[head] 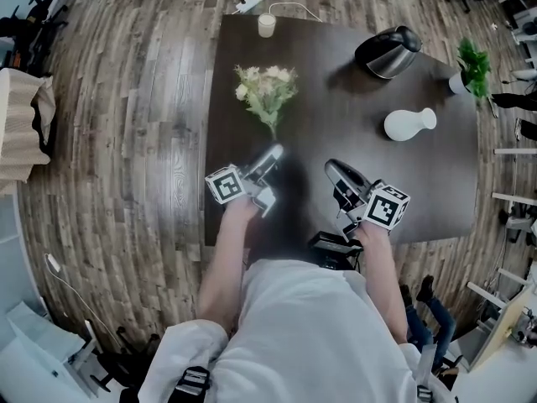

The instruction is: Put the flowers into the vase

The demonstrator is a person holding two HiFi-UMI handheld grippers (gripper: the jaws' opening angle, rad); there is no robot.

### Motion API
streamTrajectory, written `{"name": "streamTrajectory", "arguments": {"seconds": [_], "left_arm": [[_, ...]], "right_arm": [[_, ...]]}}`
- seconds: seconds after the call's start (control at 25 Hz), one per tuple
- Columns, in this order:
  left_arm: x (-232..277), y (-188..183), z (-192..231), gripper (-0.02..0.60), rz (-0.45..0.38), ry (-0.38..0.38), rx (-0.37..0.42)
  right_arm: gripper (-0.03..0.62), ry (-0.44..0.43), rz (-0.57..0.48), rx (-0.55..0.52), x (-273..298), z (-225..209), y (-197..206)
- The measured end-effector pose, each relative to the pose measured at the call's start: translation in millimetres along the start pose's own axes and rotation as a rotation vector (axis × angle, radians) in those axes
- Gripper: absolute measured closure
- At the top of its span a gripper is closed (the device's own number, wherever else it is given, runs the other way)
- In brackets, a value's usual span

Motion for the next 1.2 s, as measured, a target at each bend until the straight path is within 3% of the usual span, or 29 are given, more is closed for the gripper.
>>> {"name": "streamTrajectory", "arguments": {"seconds": [0.2,0.4,0.56,0.72,0.84,0.96,1.12,1.2], "left_arm": [[-3,-20,23,0.404,-0.002,-0.076,0.011],[2,-35,47,0.363,0.069,-0.165,0.026],[16,-45,57,0.341,0.136,-0.185,-0.003],[35,-47,69,0.340,0.252,-0.243,-0.096],[44,-50,76,0.341,0.272,-0.286,-0.148],[55,-48,78,0.341,0.300,-0.316,-0.153],[69,-45,89,0.354,0.236,-0.314,-0.254],[72,-46,93,0.432,0.225,-0.330,-0.249]], "right_arm": [[0.565,0.005,-0.008,0.008,2,1,-2],[0.565,0.020,-0.014,0.017,2,-2,0],[0.565,0.036,-0.026,0.026,0,-4,0],[0.565,0.042,-0.039,0.032,-1,-5,1],[0.565,0.046,-0.047,0.033,-3,-4,3],[0.565,0.052,-0.055,0.036,-6,-5,4],[0.565,0.063,-0.065,0.041,-11,-6,3],[0.565,0.067,-0.068,0.041,-13,-5,2]]}}
Point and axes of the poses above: the fingertips, and each gripper's own axes: x forward along the fingers, z to its left, y out of its underside, the point moved 10 cm from there along -x, backward along the fingers, and after that the axes turned 3 degrees about y, right-handed, at the moved point
